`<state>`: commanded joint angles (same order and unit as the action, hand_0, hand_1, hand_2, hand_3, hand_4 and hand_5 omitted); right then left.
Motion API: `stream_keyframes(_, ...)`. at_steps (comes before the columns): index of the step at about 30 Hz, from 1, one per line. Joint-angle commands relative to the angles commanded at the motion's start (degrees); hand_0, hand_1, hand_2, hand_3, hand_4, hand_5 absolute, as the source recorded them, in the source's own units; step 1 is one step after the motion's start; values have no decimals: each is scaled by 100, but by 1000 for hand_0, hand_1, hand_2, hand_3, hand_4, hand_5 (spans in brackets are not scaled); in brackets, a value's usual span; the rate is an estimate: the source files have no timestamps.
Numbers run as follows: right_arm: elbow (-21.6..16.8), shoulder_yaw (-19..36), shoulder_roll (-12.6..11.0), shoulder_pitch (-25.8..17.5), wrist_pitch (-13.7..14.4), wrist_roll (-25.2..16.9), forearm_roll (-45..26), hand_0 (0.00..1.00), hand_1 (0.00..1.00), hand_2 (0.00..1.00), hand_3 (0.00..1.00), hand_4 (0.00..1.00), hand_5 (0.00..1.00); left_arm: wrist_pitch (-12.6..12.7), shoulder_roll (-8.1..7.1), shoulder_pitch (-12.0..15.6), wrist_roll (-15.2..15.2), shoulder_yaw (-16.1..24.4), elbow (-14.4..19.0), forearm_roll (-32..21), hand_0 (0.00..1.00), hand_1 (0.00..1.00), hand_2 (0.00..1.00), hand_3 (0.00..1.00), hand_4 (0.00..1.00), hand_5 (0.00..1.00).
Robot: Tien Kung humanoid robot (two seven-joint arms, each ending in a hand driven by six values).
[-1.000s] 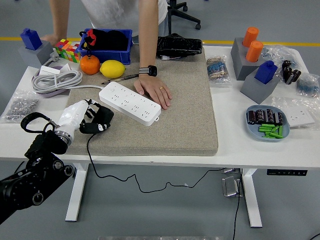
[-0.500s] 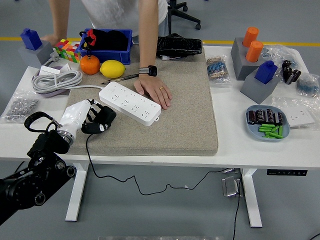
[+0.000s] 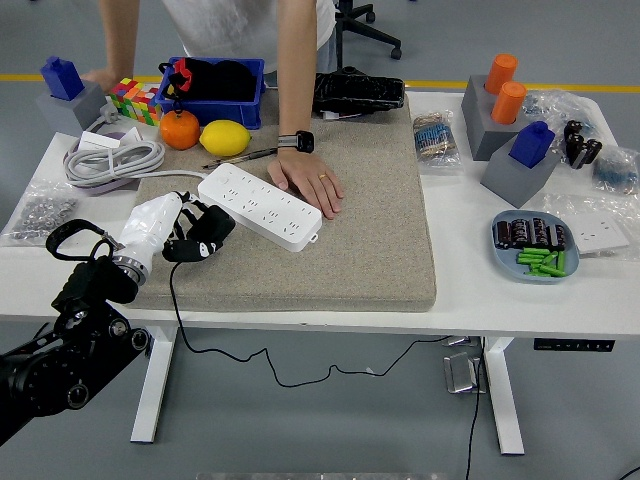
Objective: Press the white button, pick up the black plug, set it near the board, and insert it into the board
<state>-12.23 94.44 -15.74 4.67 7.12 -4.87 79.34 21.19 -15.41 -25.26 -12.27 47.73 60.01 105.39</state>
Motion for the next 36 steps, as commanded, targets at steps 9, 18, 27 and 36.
stream_keyframes(9,3,-12,-5,3,3,-2,-6,670,602,581,561,629,329,-50,-67,-99,-6,28,298,-66,327,290,277,532,622,2)
stream_keyframes(18,2,-20,-7,10,2,0,-18,670,603,580,562,629,326,-93,66,-388,-21,-139,207,-149,324,289,276,533,623,2)
stream_keyframes(27,1,-49,-9,15,-2,0,-38,670,603,579,560,623,318,-128,270,-750,-15,-400,-162,-273,321,290,278,535,625,2)
stream_keyframes(36,4,-53,-13,26,-4,1,-50,669,600,578,561,618,300,-148,466,-1097,-26,-686,-661,-370,319,290,278,536,629,2)
